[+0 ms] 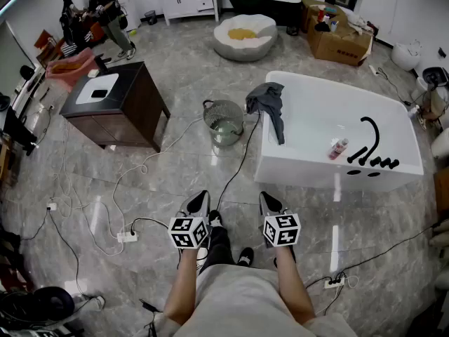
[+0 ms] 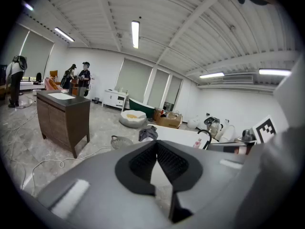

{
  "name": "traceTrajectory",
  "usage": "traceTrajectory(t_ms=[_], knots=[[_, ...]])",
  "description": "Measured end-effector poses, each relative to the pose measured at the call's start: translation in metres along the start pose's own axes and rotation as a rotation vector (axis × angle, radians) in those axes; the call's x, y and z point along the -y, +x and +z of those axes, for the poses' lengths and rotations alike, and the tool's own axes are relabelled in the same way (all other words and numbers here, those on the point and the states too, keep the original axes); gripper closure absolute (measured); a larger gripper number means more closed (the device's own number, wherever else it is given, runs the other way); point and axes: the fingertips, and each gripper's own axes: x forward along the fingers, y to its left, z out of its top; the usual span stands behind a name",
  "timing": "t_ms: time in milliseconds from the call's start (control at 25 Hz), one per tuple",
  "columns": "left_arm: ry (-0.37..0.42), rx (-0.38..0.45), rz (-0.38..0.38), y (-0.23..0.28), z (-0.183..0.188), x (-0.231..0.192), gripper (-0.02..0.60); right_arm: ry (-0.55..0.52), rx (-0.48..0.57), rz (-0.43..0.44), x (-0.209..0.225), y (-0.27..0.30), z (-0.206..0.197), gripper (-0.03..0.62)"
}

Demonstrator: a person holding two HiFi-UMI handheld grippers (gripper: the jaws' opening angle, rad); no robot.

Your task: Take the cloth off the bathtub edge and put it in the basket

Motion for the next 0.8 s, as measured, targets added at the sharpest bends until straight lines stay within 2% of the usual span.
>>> traceTrajectory(t_ms=[280, 480, 800], knots=[[-0.008, 0.004, 0.008, 0.024, 0.013, -0.017, 0.523, -0.002, 0.010, 0.024, 0.005, 0.029, 0.014, 0.592], [-0.017, 0.022, 0.017, 0.043, 0.039, -0.038, 0.523, 0.097, 0.048, 0.104, 0.004, 0.057, 0.035, 0.592], [-0.062, 0.031, 0.023, 0.089, 0.075, -0.089, 0.523, 0.081, 0.012, 0.070, 0.005, 0.123, 0.058, 0.592]])
